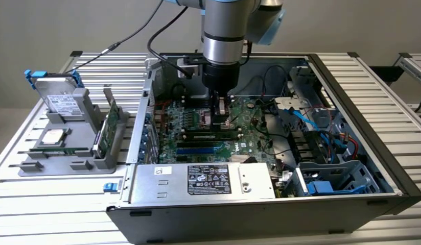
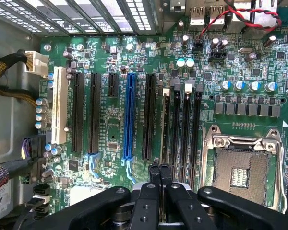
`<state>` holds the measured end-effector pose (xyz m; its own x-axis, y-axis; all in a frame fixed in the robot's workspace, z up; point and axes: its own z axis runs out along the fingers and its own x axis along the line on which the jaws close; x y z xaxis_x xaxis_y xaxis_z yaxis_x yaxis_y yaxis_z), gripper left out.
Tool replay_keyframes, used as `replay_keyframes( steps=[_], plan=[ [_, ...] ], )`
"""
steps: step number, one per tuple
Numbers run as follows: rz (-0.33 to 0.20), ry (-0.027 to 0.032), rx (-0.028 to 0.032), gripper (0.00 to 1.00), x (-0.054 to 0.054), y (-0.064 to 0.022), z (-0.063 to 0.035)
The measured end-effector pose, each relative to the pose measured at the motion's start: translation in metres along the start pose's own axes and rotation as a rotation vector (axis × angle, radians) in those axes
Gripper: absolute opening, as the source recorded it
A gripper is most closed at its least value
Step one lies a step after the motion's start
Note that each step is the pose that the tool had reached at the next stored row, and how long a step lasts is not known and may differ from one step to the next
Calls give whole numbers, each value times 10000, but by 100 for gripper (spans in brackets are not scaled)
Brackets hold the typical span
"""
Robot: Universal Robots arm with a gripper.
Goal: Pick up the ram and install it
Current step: 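Press down the ram until it locks into place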
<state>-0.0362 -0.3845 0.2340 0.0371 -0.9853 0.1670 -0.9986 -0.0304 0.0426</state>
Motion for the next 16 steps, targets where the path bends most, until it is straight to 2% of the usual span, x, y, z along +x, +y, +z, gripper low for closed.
replay_keyframes(
  steps=[9,16],
  plan=[
    [22,-1,-4,10,0,0,0],
    [934,-40,-156,10,0,0,0]
  ],
)
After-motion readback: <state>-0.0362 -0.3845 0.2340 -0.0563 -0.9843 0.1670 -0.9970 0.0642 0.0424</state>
